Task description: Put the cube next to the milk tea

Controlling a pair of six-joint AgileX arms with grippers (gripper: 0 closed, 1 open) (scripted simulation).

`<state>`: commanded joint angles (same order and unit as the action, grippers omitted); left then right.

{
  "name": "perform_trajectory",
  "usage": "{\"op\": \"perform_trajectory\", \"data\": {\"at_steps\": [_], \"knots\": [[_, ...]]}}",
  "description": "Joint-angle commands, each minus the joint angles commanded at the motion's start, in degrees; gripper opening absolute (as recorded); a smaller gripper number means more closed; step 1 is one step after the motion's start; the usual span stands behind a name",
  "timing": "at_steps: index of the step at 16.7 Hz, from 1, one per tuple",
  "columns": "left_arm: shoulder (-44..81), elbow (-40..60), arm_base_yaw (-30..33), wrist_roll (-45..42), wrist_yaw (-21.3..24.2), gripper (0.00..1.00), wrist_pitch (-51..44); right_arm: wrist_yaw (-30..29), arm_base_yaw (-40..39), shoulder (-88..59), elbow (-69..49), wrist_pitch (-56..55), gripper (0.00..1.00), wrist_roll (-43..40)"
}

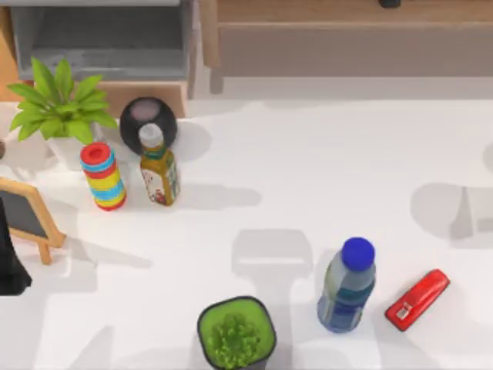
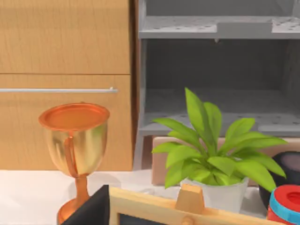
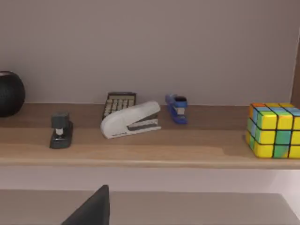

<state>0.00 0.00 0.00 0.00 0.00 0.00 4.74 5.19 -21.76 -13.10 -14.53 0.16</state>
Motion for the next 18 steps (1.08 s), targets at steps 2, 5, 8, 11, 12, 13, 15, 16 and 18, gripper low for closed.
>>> {"op": "perform_trajectory", "data": {"at_steps": [2, 5, 8, 11, 12, 13, 15, 16, 18], "knots": [[0.00, 0.00, 0.00, 0.00, 0.00, 1.00, 0.00, 2.01, 2.20, -11.40, -5.55, -6.16, 1.00, 0.07], [0.00, 0.00, 0.00, 0.00, 0.00, 1.00, 0.00, 5.20, 5.69, -31.81, -14.34, -15.90, 1.00, 0.20], [0.00, 0.00, 0.00, 0.00, 0.00, 1.00, 0.00, 8.36, 9.15, -53.06, -23.04, -25.55, 1.00, 0.34], [0.00, 0.00, 0.00, 0.00, 0.00, 1.00, 0.00, 11.23, 12.29, -71.45, -30.88, -34.24, 1.00, 0.48], [0.00, 0.00, 0.00, 0.00, 0.00, 1.00, 0.00, 12.07, 13.20, -76.47, -33.17, -36.78, 1.00, 0.52], [0.00, 0.00, 0.00, 0.00, 0.00, 1.00, 0.00, 12.84, 14.04, -80.90, -35.26, -39.10, 1.00, 0.56], [0.00, 0.00, 0.00, 0.00, 0.00, 1.00, 0.00, 14.11, 15.44, -87.96, -38.74, -42.95, 1.00, 0.64], [0.00, 0.00, 0.00, 0.00, 0.00, 1.00, 0.00, 14.61, 15.98, -90.59, -40.08, -44.44, 1.00, 0.67], [0.00, 0.00, 0.00, 0.00, 0.00, 1.00, 0.00, 15.28, 16.71, -94.02, -41.89, -46.45, 1.00, 0.71]]}}
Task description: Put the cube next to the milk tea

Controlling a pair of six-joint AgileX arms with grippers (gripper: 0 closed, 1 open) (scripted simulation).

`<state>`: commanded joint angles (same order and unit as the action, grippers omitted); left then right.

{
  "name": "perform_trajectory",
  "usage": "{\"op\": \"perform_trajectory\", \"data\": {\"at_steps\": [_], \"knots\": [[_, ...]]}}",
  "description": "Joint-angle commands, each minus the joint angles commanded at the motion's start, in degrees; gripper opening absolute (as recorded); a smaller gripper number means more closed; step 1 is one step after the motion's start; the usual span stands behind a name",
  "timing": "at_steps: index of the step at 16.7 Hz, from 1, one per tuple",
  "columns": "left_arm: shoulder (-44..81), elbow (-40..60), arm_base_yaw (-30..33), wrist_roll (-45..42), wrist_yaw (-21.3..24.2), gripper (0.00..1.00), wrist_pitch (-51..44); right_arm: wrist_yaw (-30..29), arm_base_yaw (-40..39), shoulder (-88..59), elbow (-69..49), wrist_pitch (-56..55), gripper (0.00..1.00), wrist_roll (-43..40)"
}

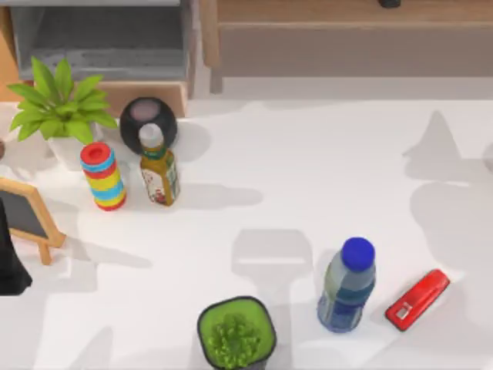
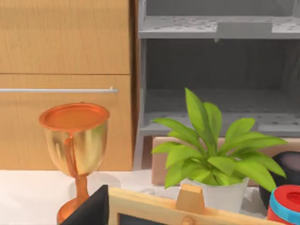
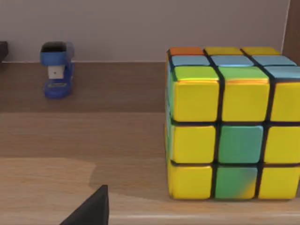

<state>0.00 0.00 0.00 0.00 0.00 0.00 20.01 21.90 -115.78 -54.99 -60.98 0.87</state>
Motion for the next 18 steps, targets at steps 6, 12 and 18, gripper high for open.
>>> {"op": "perform_trajectory", "data": {"at_steps": [6, 12, 18], "knots": [[0.00, 0.00, 0.00, 0.00, 0.00, 1.00, 0.00, 0.10, -0.08, -0.88, -0.27, -0.45, 1.00, 0.00], [0.00, 0.00, 0.00, 0.00, 0.00, 1.00, 0.00, -2.76, -2.75, -0.95, -9.27, 8.22, 1.00, 0.04], [0.00, 0.00, 0.00, 0.00, 0.00, 1.00, 0.00, -3.09, -2.97, -6.49, -15.76, 9.31, 1.00, -0.01]]}}
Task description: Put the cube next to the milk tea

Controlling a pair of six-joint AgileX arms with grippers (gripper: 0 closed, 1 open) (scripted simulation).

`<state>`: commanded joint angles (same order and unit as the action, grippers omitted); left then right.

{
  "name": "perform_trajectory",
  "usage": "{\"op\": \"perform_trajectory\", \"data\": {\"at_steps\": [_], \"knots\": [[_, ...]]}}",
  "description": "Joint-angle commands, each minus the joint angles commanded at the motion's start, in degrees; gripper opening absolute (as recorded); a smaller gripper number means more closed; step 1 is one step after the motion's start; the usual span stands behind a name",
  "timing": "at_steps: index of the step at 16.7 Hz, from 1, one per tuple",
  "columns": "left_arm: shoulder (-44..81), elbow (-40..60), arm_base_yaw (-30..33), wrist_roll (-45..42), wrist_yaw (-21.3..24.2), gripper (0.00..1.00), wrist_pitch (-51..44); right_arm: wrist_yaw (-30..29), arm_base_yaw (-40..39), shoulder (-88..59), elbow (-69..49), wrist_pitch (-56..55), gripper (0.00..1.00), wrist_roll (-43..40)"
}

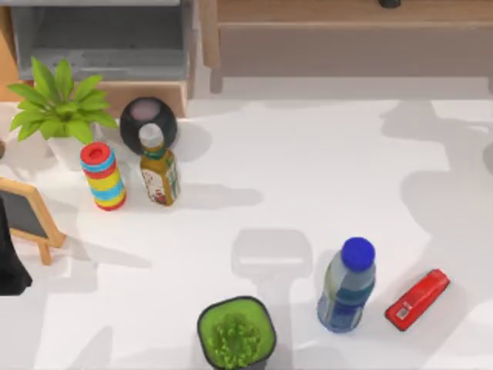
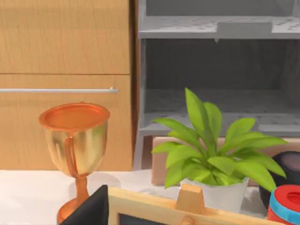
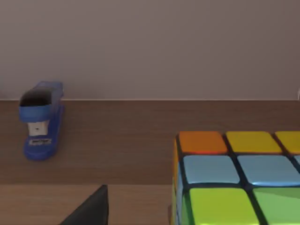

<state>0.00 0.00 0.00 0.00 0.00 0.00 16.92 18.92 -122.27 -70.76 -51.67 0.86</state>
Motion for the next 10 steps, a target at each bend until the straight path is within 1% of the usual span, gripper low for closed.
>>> {"op": "perform_trajectory", "data": {"at_steps": [3, 7, 10], "knots": [[0.00, 0.00, 0.00, 0.00, 0.00, 1.00, 0.00, 0.42, 0.46, -3.36, -0.59, -2.82, 1.00, -0.07], [0.00, 0.00, 0.00, 0.00, 0.00, 1.00, 0.00, 0.45, 0.48, -3.54, -0.64, -3.00, 1.00, -0.07], [0.00, 0.00, 0.00, 0.00, 0.00, 1.00, 0.00, 0.45, 0.48, -3.54, -0.64, -3.00, 0.77, -0.07]]}}
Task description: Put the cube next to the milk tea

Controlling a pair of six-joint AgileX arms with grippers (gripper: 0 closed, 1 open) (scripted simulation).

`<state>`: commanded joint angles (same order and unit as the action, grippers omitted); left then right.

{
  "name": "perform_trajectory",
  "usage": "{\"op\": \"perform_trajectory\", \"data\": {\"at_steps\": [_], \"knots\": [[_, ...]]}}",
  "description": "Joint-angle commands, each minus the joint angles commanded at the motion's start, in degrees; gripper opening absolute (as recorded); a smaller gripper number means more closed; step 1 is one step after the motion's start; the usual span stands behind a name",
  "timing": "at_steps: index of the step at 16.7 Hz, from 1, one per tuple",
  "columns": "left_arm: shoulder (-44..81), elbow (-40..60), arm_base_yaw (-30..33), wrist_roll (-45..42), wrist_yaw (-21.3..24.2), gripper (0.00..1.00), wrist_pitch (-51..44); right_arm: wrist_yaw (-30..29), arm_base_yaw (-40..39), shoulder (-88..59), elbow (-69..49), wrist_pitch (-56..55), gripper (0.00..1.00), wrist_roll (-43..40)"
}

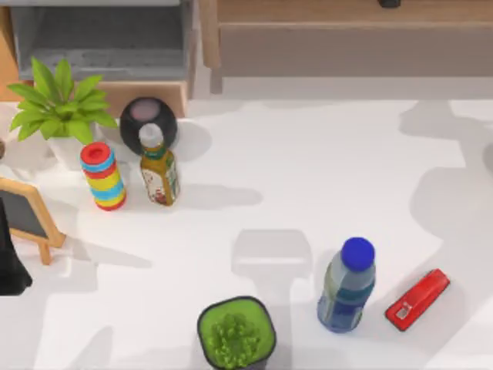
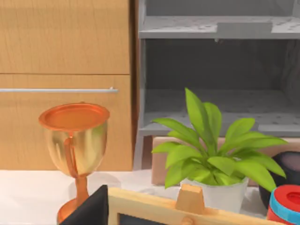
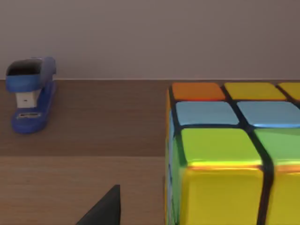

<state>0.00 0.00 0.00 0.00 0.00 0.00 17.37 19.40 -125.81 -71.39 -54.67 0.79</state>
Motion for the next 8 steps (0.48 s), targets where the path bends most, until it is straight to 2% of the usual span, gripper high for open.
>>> {"op": "perform_trajectory", "data": {"at_steps": [8], "knots": [[0.00, 0.00, 0.00, 0.00, 0.00, 1.00, 0.00, 0.00, 0.00, 0.00, 0.00, 0.00, 0.17, 0.00]]}}
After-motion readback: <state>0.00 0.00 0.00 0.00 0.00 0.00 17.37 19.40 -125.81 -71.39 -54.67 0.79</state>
